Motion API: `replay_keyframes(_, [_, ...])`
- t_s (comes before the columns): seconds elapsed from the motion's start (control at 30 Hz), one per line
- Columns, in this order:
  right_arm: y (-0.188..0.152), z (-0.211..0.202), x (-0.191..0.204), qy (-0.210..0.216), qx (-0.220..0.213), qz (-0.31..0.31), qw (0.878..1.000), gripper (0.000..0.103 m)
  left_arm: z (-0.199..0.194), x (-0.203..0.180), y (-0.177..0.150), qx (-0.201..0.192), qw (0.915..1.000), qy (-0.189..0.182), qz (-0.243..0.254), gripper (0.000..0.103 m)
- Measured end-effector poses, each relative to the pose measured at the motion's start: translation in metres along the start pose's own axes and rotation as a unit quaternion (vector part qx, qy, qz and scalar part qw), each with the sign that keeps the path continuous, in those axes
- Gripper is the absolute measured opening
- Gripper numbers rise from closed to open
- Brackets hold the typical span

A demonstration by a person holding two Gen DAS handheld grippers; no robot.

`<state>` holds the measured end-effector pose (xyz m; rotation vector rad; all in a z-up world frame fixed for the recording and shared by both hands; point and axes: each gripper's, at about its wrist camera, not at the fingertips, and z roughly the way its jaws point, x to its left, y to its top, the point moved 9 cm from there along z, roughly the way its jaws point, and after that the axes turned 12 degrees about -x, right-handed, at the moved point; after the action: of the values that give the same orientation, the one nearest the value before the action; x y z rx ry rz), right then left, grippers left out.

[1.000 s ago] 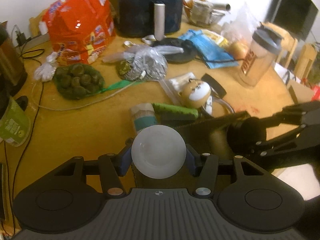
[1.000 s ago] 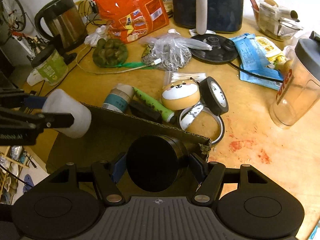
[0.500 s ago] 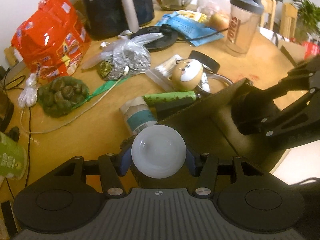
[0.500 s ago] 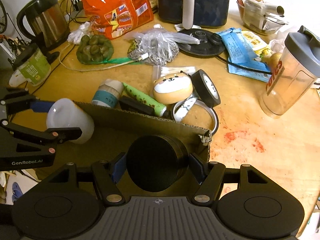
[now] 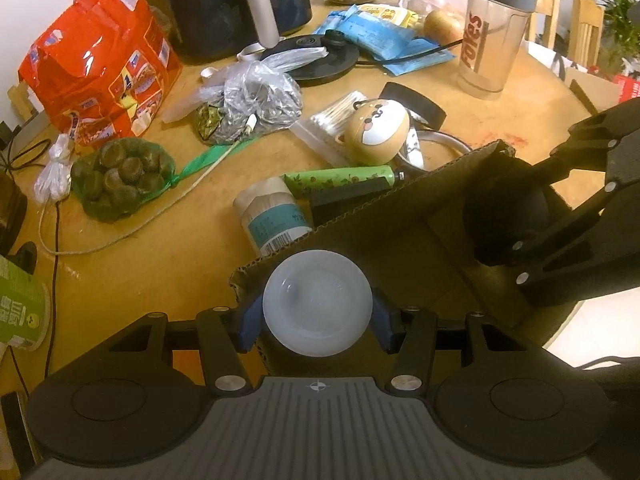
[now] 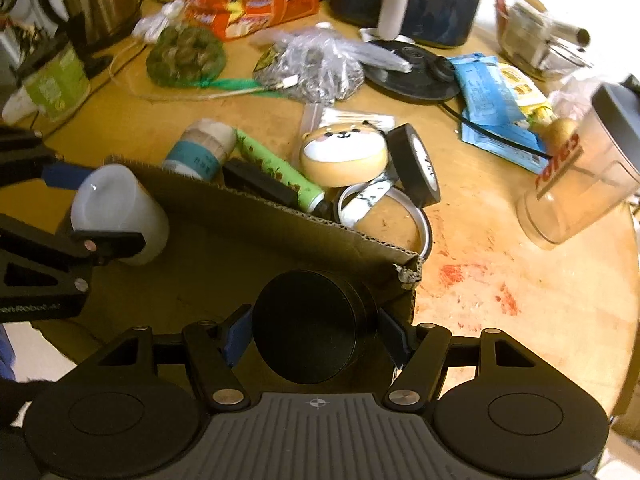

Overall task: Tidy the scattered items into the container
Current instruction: 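Carry the white object and black cup over the cardboard box with both grippers, then open both grippers to drop the white object and black cup into the box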

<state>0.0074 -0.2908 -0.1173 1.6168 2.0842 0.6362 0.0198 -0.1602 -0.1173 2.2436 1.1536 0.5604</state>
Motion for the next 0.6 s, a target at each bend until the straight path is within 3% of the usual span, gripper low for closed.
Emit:
replay_keyframes(0.2, [0.0,0.006,0.004,-0.011,-0.008,-0.057,0.998,0.07,0.002,-0.001,-0.002,0.004,0.9999,0.009,-0.008,0.053])
replay_keyframes(0.27, [0.001,0.005,0.005,-0.014,-0.016,-0.07,0.997,0.074,0.003,-0.002,-0.003,0.005,0.9999,0.011,-0.009,0.053])
replay_keyframes(0.43, [0.012,-0.008,0.009,-0.02,-0.059,-0.1,0.993,0.099,0.005,-0.003,-0.005,0.011,0.9998,0.016,-0.011,0.053])
replay_keyframes(0.6, [0.021,-0.016,0.002,-0.033,-0.083,-0.106,0.99,0.1,0.002,-0.002,0.0,-0.004,0.9996,0.028,-0.008,0.054])
